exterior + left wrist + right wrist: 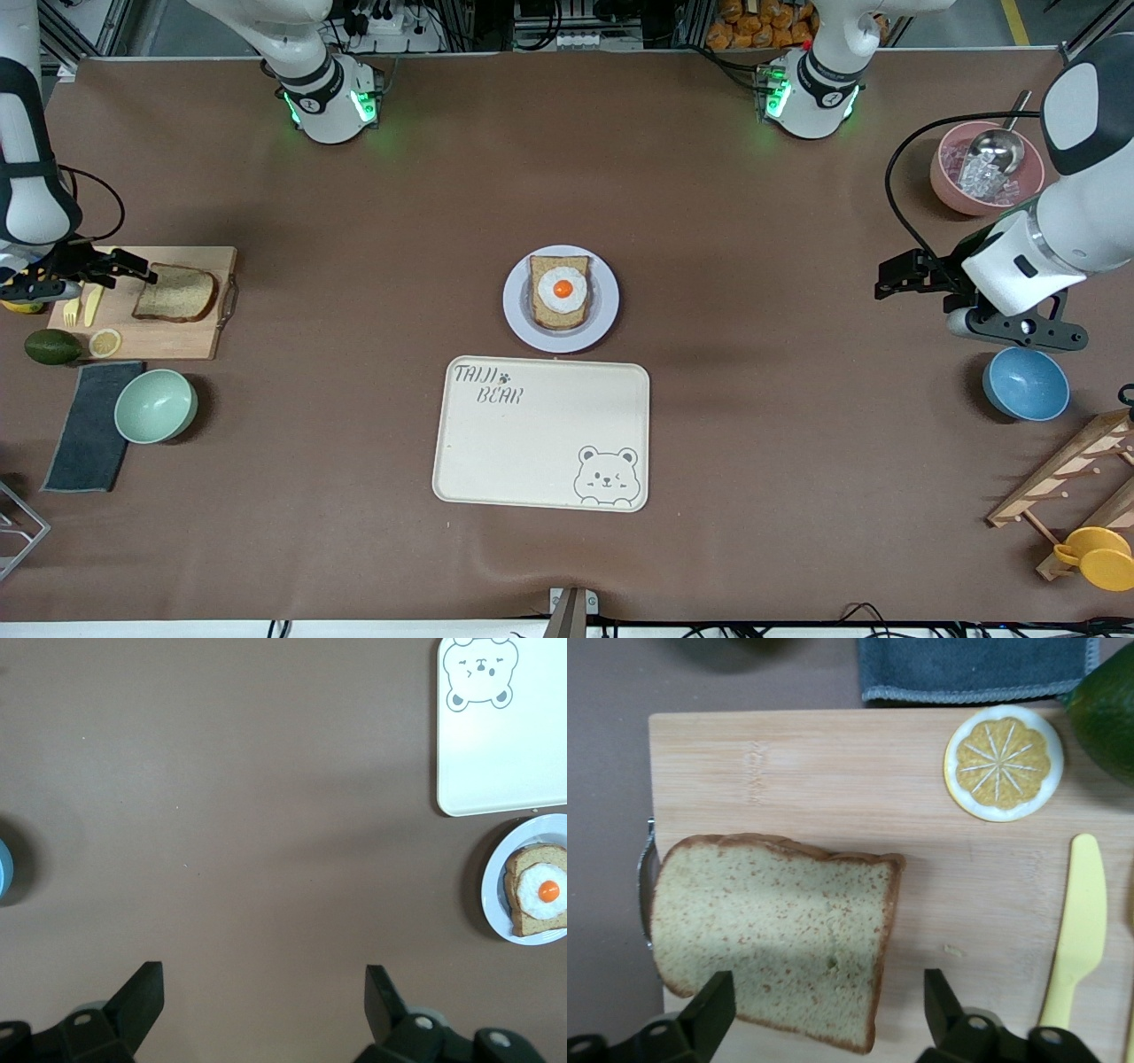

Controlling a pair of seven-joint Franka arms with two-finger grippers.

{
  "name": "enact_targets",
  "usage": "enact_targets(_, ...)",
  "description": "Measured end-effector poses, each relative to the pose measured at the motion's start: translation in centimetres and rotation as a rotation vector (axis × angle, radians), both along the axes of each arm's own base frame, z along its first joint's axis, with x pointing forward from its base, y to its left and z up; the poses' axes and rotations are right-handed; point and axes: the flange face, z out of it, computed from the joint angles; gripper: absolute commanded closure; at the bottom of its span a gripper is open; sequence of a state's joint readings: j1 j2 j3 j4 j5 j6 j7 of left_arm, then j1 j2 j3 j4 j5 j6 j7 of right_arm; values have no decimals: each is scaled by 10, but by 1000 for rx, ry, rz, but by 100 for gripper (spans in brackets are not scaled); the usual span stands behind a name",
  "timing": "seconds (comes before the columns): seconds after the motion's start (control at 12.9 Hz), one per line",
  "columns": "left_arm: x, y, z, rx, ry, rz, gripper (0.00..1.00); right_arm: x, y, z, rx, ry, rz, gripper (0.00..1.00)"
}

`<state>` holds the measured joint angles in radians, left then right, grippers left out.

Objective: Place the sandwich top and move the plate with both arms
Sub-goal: 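Close the right gripper on the edge of the bread slice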

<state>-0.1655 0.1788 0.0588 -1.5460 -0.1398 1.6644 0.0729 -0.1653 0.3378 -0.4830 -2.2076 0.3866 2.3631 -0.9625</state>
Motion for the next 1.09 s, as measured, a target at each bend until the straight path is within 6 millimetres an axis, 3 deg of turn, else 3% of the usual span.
enact_targets(0.16,-1,0,3,-1,-5,0,0,-3,0,-14,23,-6,-9,19)
enact_targets(0.39,-1,0,4,-1,-6,0,0,-5,-3,-29,27,-23,-7,23)
enact_targets(0.7,-1,0,3,-1,-5,0,0,-5,-4,-39,44,-44,-5,88)
enact_targets(0.78,-1,0,3,-1,-4,-1,0,-5,-4,-38,47,-46,-4,100)
enact_targets(1.09,-2,-5,0,-1,0,-8,0,-5,-6,-35,63,-53,-14,100)
